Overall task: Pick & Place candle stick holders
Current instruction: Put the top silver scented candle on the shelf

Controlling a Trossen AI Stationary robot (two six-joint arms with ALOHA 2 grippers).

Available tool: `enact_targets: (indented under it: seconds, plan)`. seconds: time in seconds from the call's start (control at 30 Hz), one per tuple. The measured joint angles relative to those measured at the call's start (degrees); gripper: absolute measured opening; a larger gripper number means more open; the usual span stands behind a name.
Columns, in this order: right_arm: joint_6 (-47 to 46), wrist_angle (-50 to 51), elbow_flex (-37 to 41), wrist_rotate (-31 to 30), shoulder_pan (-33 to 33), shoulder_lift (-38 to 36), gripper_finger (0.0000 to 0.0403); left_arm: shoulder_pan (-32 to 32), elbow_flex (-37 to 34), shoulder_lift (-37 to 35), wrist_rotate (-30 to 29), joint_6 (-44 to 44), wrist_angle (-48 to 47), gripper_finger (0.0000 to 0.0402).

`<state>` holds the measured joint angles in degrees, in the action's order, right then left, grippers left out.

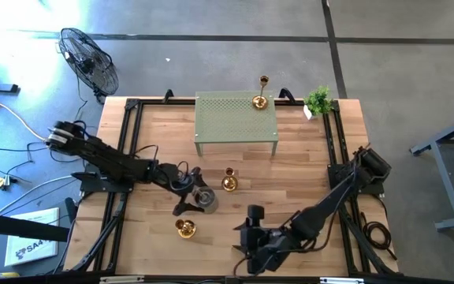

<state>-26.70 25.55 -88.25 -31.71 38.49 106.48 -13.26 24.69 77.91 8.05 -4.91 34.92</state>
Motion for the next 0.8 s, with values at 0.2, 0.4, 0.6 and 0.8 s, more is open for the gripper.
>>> enact_targets:
  seconds: [0.2, 0.4, 0.6, 0.8]
  plan:
    - [0.1, -0.1, 0.0, -3.0, 1.7, 0.0, 0.0224, -2.1, 0.0, -4.8, -2.4, 0.4, -5.2, 0.0356]
    - [0.0, -0.7, 0.0, -5.8, 3.6, 0.0, 0.0224, -3.4, 0.0, -10.5, -6.5, 2.1, -8.9, 0.0356]
    - [0.1, -1.5, 0.0, -8.9, 4.8, -0.1, 0.0224, -3.3, 0.0, -16.4, -9.8, 5.0, -13.3, 0.0356]
    - [-0.2, -2.1, 0.0, -9.7, 5.1, -0.1, 0.0224, -3.3, 5.9, -18.7, -13.6, 8.7, -22.6, 0.0355]
